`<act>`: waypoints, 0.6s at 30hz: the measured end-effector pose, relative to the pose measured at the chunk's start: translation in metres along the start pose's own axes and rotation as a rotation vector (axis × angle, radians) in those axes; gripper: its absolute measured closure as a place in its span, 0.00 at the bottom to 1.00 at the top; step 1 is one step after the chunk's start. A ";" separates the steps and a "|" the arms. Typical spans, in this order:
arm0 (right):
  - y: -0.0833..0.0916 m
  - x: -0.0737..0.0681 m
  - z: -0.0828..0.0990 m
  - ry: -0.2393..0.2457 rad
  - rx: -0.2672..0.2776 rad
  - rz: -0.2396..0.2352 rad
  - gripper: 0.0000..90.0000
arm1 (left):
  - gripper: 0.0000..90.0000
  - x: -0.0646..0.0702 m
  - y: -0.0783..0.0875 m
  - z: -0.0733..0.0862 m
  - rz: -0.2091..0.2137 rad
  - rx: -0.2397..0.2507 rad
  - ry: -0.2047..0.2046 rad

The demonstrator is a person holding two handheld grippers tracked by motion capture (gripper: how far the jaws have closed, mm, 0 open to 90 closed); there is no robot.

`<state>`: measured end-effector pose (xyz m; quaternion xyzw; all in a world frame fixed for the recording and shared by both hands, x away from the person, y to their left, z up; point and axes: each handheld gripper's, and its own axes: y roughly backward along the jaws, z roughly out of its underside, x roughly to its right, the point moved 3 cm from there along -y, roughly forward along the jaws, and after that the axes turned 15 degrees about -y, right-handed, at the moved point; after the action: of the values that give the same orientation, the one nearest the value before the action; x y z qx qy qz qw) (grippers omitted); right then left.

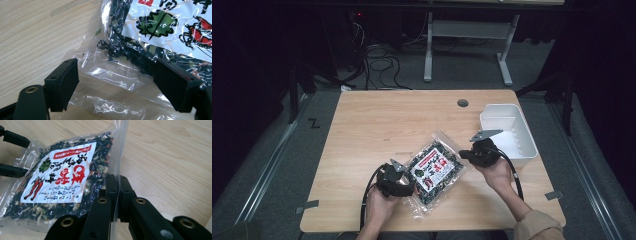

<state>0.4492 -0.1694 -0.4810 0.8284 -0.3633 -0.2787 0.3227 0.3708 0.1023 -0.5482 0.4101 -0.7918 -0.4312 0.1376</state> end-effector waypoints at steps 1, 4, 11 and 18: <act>0.001 -0.001 -0.001 0.002 0.001 0.000 1.00 | 0.23 0.000 0.000 0.000 0.001 0.002 0.002; 0.006 -0.003 -0.004 0.014 0.006 0.007 1.00 | 0.23 0.000 0.000 0.000 0.006 0.008 0.008; 0.016 -0.009 -0.015 0.040 0.028 0.009 1.00 | 0.23 0.001 0.002 -0.001 0.019 0.024 0.010; 0.024 -0.015 -0.024 0.069 0.037 0.015 1.00 | 0.23 0.000 0.004 -0.002 0.029 0.040 0.020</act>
<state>0.4468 -0.1623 -0.4451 0.8406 -0.3632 -0.2407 0.3217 0.3700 0.1028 -0.5442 0.4054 -0.8047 -0.4092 0.1436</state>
